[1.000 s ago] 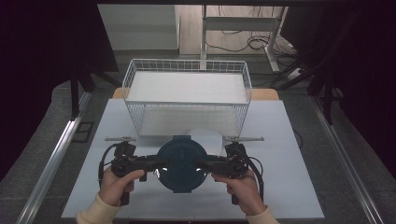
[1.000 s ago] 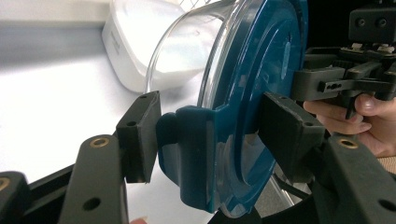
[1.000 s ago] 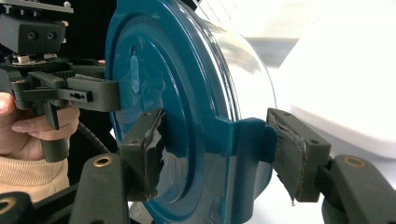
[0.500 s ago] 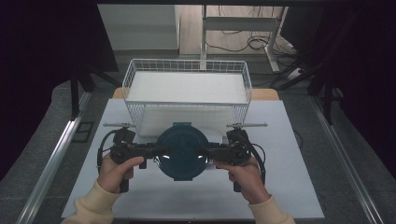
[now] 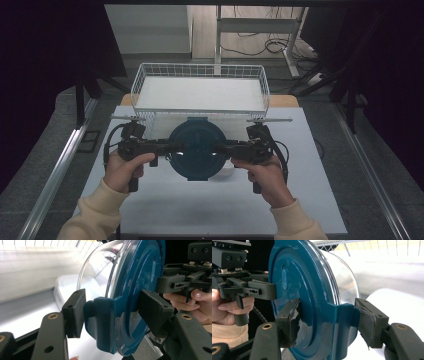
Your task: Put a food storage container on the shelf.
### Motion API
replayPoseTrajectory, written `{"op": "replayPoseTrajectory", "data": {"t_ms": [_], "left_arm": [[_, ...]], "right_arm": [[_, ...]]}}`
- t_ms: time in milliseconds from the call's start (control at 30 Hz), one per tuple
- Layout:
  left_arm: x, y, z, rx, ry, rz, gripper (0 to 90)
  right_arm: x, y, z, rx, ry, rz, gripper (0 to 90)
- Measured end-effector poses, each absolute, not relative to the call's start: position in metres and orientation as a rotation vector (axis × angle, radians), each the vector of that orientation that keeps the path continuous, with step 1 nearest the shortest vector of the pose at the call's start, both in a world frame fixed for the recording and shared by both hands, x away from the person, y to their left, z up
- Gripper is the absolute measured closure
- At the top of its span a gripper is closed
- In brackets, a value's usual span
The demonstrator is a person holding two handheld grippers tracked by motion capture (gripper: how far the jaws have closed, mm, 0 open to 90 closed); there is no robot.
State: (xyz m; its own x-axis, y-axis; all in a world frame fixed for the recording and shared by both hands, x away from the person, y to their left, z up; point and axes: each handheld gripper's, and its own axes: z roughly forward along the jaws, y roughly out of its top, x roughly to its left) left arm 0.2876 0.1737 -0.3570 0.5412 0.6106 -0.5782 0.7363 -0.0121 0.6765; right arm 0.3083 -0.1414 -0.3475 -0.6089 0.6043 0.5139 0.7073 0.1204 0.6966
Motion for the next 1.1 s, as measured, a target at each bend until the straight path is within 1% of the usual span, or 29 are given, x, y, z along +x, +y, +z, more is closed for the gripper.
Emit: {"op": "replayPoseTrajectory", "data": {"t_ms": [600,1100], "left_arm": [[0.313,0.177,-0.327,1.702,1.124,-0.127,39.8],[0.351,0.182,-0.298,1.709,1.11,-0.113,39.8]], "right_arm": [[0.332,-0.139,-0.318,-1.322,-2.287,-1.533,39.3],[0.372,-0.134,-0.29,-1.294,-2.313,-1.546,39.3]]}}
